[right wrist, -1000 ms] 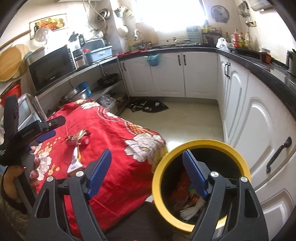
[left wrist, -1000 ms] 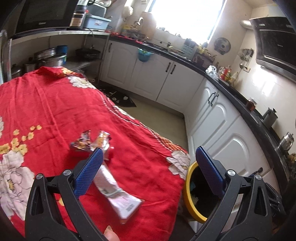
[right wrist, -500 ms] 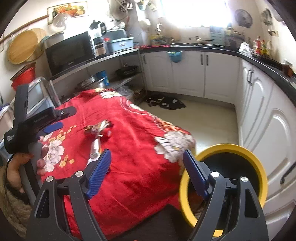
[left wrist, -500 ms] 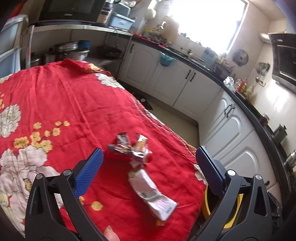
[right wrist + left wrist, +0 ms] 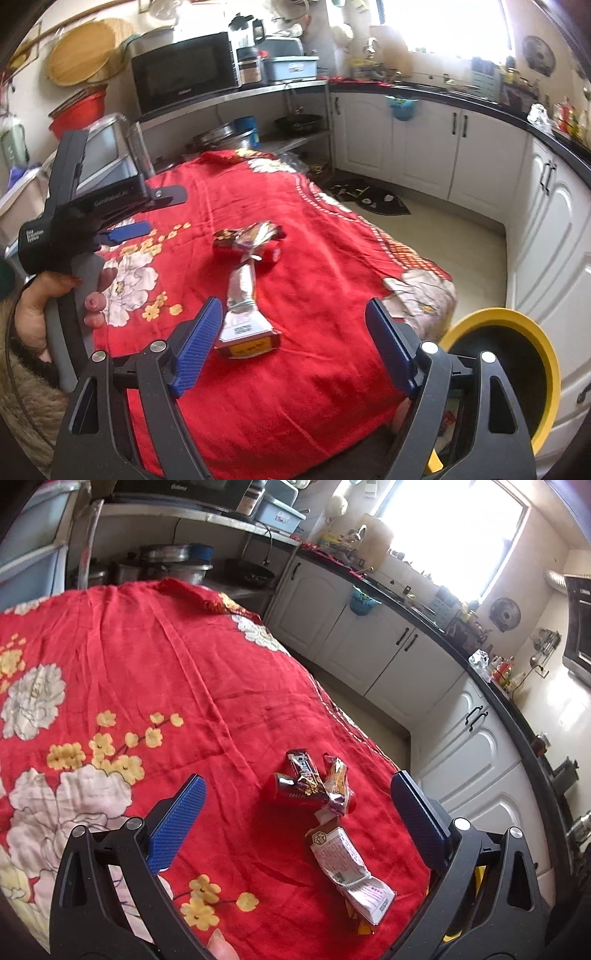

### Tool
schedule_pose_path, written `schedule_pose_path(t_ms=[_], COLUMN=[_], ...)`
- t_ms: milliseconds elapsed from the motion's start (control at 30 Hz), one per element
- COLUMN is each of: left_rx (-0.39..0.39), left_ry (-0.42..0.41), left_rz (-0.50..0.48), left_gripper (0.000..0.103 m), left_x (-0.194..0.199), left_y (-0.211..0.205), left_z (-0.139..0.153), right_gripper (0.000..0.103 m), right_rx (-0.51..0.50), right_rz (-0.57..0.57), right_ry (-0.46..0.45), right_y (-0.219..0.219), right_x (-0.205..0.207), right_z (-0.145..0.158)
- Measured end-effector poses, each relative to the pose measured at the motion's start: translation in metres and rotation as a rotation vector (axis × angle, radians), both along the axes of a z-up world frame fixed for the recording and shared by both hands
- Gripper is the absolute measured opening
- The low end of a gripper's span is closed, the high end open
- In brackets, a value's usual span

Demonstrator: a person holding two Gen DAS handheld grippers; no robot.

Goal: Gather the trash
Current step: 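Move both open grippers back over the remaining wrappers on the bed, then grasp the dark chocolate wrapper with the left gripper while the right grasps the white snack bag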

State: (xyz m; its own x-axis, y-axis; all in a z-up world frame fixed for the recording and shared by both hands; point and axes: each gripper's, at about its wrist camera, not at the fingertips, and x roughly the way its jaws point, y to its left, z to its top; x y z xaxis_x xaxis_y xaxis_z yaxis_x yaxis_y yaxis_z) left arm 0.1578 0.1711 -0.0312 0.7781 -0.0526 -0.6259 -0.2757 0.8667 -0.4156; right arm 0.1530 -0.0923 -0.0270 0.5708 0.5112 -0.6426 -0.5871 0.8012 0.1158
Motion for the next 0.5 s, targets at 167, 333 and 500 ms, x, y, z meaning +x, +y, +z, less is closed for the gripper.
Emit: schedule_pose_path(t_ms=[167, 333, 500], left_rx=[-0.093, -0.224, -0.342], left_ry=[0.026, 0.051, 0.073], left_rz=[-0.029, -0.072, -0.086], left_gripper=[0.078, 0.060, 0.050], left_x=[0.006, 0.019, 0.032], left_y=[0.005, 0.007, 0.008], left_z=[-0.011, -0.024, -0.039], right_gripper=[0.077, 0.077, 0.077], right_rx=[-0.028, -0.065, -0.083], right_rz=[0.041, 0.066, 0.075], right_ry=[0.011, 0.030, 0.052], right_y=[0.021, 0.036, 0.045], right_x=[0.004, 0.011, 0.017], right_z=[-0.012, -0.026, -0.038])
